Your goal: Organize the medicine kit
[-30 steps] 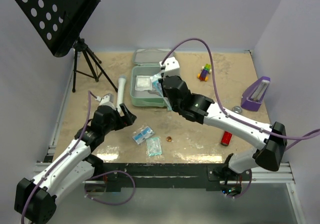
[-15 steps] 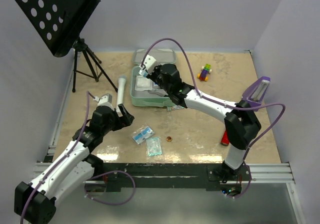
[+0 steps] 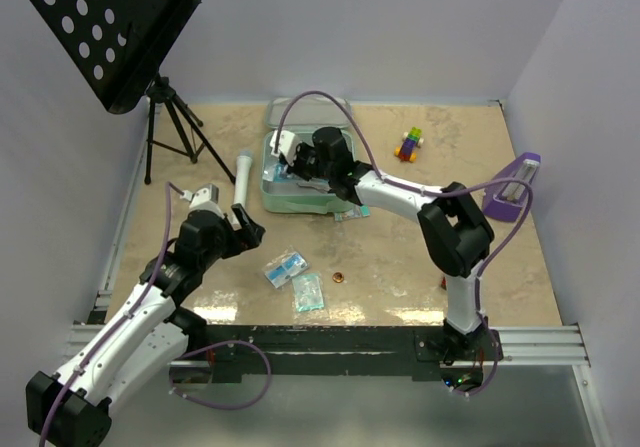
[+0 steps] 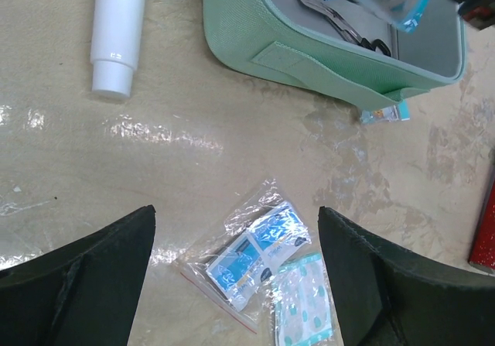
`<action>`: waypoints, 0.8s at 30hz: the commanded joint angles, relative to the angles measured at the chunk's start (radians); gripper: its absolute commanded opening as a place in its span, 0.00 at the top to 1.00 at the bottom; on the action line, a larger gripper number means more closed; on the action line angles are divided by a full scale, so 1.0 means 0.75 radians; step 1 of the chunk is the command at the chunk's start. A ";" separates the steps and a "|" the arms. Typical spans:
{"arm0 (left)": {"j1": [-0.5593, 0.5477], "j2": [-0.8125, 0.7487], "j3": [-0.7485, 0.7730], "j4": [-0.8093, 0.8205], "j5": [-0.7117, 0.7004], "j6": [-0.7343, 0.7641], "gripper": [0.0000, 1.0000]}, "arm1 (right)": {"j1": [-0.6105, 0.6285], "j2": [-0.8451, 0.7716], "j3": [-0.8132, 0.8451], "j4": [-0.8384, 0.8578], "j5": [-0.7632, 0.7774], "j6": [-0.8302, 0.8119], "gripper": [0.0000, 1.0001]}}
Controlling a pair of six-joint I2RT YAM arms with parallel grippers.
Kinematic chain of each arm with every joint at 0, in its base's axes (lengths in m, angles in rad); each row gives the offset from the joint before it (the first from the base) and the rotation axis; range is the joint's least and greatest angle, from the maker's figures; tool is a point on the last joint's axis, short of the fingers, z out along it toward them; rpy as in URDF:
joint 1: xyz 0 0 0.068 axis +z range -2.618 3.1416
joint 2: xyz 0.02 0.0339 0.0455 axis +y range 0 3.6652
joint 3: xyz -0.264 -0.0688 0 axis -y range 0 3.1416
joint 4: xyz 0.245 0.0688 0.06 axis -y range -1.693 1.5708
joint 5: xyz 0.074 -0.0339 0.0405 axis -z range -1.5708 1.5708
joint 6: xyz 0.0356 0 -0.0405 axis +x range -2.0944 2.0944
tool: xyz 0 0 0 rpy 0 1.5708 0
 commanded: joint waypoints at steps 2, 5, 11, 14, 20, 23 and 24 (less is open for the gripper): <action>0.008 -0.017 0.052 -0.025 -0.043 0.021 0.10 | 0.000 0.038 0.044 -0.063 -0.147 -0.031 1.00; 0.008 -0.033 0.046 -0.025 -0.065 0.004 0.09 | 0.000 0.046 0.030 -0.085 -0.168 -0.024 1.00; 0.008 -0.033 0.040 -0.011 -0.072 -0.002 0.09 | 0.000 0.033 -0.007 -0.114 -0.205 -0.018 1.00; 0.008 -0.019 0.036 -0.007 -0.057 -0.002 0.09 | 0.000 0.056 0.019 -0.191 -0.213 -0.033 1.00; 0.008 -0.003 0.022 0.008 -0.047 0.002 0.09 | 0.000 0.076 0.062 -0.292 -0.219 -0.029 0.93; 0.008 -0.007 0.016 0.018 -0.041 0.002 0.09 | 0.000 0.072 0.073 -0.329 -0.205 -0.016 0.82; 0.008 -0.005 0.016 0.018 -0.037 0.004 0.09 | 0.000 0.064 0.065 -0.329 -0.209 -0.006 0.78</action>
